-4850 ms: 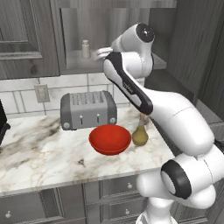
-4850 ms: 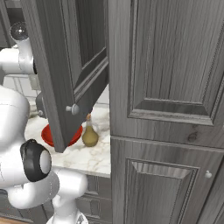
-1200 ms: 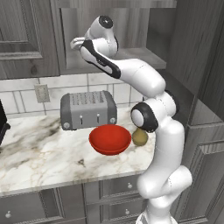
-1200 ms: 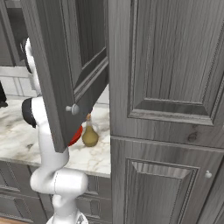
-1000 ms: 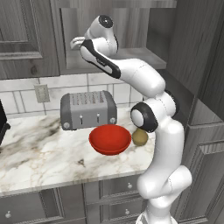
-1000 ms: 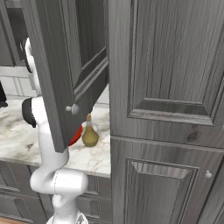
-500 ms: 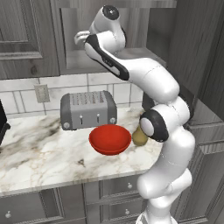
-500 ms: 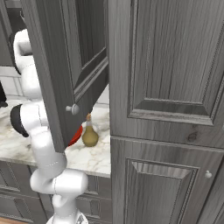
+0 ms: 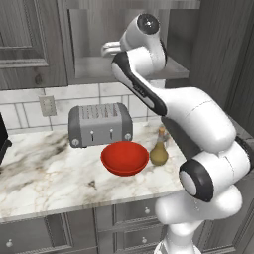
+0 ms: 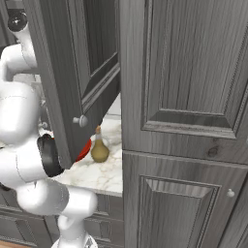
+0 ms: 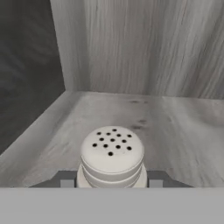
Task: Retrieve the bottle and the shaker from the cabinet and place them next to the mixing bowl on the counter. Then add garlic from the fridge to the mixing bowl.
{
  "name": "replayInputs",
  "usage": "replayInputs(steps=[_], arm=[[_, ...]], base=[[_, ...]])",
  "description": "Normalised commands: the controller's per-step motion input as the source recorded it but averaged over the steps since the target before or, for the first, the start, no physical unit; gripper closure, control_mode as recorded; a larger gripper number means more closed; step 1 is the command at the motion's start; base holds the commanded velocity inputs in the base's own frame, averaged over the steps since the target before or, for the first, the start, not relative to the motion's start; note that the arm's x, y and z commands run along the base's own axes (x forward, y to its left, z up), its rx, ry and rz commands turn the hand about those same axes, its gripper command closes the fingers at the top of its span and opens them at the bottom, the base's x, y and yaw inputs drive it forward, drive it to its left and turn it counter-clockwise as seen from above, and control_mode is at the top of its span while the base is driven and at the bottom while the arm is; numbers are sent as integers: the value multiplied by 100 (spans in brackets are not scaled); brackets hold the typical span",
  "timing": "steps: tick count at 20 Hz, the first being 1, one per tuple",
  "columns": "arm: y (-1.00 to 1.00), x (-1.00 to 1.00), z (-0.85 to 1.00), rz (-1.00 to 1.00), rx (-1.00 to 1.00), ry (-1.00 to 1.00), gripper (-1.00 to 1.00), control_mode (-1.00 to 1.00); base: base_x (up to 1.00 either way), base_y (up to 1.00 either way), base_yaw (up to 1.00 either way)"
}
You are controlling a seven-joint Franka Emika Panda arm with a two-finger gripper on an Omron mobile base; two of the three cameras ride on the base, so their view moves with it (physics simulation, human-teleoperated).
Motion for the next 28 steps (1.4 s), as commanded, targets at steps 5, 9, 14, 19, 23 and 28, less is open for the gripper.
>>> replayInputs(steps=[5, 9, 14, 19, 23, 28], arm=[[-75, -100, 0, -10, 8, 0, 100, -100], [-67, -100, 0, -3, 8, 0, 100, -100], [-35, -100, 0, 0, 7, 0, 100, -100], [1, -100, -12, -7, 3, 0, 100, -100], [14, -99, -38, -13, 0, 0, 100, -100], [61, -44, -44, -19, 0, 0, 100, -100]], base=[[0, 0, 0], [0, 0, 0], [0, 0, 0], [0, 0, 0], [0, 0, 0], [0, 0, 0]])
